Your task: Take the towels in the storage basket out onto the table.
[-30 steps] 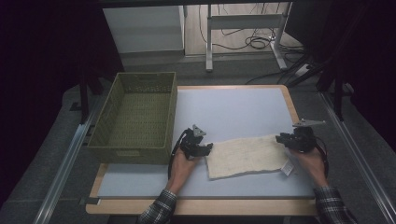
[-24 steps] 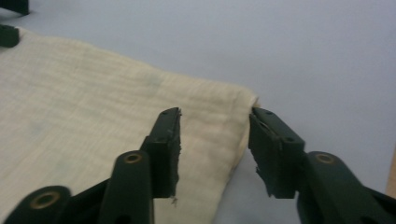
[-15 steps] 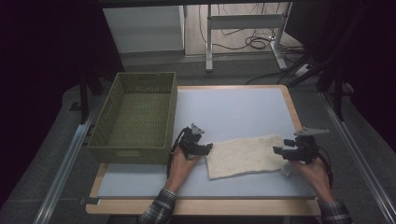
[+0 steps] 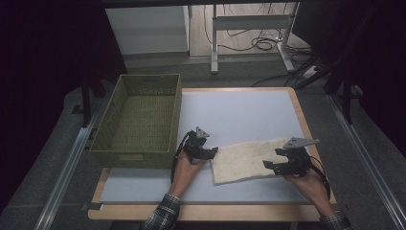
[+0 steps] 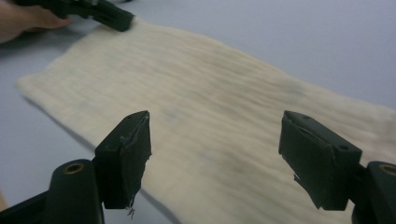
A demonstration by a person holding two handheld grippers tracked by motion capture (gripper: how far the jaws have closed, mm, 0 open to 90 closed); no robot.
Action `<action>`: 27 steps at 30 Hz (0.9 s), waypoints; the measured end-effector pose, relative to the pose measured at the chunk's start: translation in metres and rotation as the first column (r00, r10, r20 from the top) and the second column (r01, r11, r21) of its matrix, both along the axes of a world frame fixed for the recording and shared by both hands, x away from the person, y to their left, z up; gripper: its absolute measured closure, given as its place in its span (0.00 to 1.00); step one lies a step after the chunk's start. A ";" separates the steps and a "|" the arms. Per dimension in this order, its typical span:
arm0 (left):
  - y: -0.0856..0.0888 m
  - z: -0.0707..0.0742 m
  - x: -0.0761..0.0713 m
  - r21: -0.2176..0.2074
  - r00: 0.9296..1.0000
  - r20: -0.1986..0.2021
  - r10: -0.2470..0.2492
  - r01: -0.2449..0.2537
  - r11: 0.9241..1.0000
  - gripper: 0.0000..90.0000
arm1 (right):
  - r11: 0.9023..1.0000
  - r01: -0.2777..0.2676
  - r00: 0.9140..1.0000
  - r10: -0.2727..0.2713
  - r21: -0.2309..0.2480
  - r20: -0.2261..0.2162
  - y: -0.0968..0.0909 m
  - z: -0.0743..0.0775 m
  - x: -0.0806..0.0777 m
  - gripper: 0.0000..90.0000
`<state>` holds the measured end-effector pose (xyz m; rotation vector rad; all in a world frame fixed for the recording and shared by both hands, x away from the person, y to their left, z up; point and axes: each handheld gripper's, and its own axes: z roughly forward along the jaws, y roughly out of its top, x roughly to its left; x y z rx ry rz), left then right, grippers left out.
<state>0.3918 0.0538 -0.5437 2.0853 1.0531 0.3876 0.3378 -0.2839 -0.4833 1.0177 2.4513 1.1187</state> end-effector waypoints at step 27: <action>0.000 0.000 0.000 0.002 1.000 -0.001 -0.001 0.001 1.000 0.31 | 0.942 -0.336 0.937 0.336 0.022 -0.097 0.145 -0.036 -0.033 0.51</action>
